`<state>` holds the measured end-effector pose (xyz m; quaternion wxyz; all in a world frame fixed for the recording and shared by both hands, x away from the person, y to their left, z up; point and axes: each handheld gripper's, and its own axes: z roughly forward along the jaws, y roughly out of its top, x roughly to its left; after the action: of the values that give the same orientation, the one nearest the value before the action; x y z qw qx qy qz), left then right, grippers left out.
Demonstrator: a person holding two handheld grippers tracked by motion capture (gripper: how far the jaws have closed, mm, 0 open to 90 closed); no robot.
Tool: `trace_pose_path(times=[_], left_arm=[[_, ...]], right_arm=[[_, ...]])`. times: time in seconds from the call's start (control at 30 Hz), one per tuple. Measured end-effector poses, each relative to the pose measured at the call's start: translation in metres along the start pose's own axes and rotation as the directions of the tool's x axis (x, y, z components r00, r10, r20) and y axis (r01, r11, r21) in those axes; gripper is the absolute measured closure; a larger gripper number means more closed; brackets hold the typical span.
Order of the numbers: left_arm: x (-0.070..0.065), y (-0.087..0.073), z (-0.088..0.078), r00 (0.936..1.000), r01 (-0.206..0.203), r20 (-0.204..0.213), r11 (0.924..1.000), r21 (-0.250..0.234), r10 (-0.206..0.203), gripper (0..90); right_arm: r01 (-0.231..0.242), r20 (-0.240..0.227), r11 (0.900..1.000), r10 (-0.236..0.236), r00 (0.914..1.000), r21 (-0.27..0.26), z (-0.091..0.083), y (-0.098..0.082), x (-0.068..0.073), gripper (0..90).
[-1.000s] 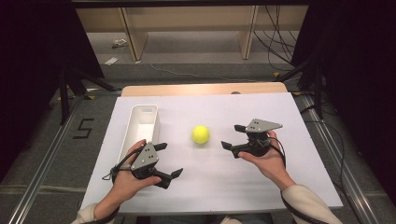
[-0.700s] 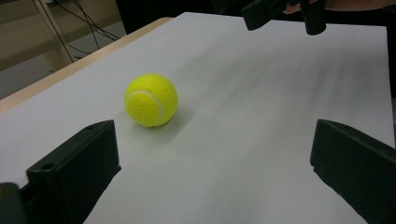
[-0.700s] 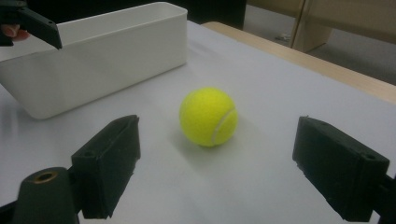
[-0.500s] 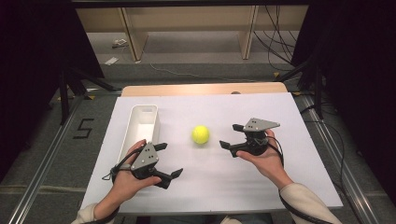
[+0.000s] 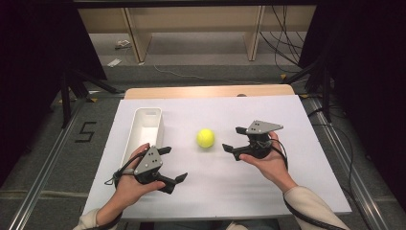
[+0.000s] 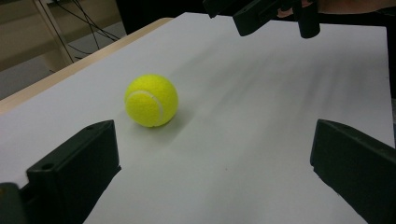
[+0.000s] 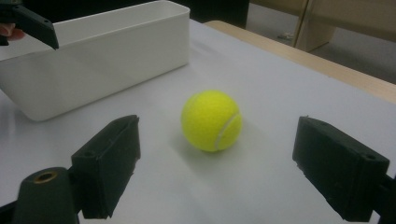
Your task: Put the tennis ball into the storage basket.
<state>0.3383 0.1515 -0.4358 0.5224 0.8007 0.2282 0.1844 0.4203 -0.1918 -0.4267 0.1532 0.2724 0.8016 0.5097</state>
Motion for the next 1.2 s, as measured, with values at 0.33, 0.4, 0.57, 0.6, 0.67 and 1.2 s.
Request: trace_pose_path(times=[0.33, 0.4, 0.57, 0.6, 0.67, 1.2], left_arm=[[0.0, 0.0, 0.0, 1.0, 0.0, -0.001, 1.0, -0.001, 0.0, 0.8], [0.0, 0.0, 0.0, 1.0, -0.001, 0.0, 1.0, -0.001, 0.001, 0.8], [0.0, 0.0, 0.0, 1.0, 0.0, 0.0, 1.0, -0.001, 0.0, 0.8], [0.0, 0.0, 0.0, 1.0, -0.001, 0.0, 1.0, 0.0, 0.001, 0.8], [0.0, 0.0, 0.0, 1.0, 0.0, 0.001, 1.0, 0.0, 0.0, 0.8], [0.0, 0.0, 0.0, 1.0, 0.0, 0.003, 1.0, -0.002, 0.0, 0.8]], right_arm=[[0.003, -0.007, 1.0, -0.003, 1.0, 0.005, 0.007, 0.002, 0.002, 15.6], [0.005, -0.008, 1.0, -0.005, 1.0, 0.006, 0.008, 0.002, 0.002, 15.6], [0.004, -0.008, 1.0, -0.004, 1.0, 0.009, 0.011, 0.002, 0.002, 15.6], [0.003, -0.01, 1.0, -0.003, 1.0, 0.011, 0.011, 0.003, 0.002, 15.6], [0.005, -0.01, 1.0, -0.005, 0.9999, 0.012, 0.012, 0.003, 0.002, 15.6], [-0.001, -0.017, 1.0, 0.001, 0.9999, 0.024, 0.024, 0.005, 0.001, 15.6]])
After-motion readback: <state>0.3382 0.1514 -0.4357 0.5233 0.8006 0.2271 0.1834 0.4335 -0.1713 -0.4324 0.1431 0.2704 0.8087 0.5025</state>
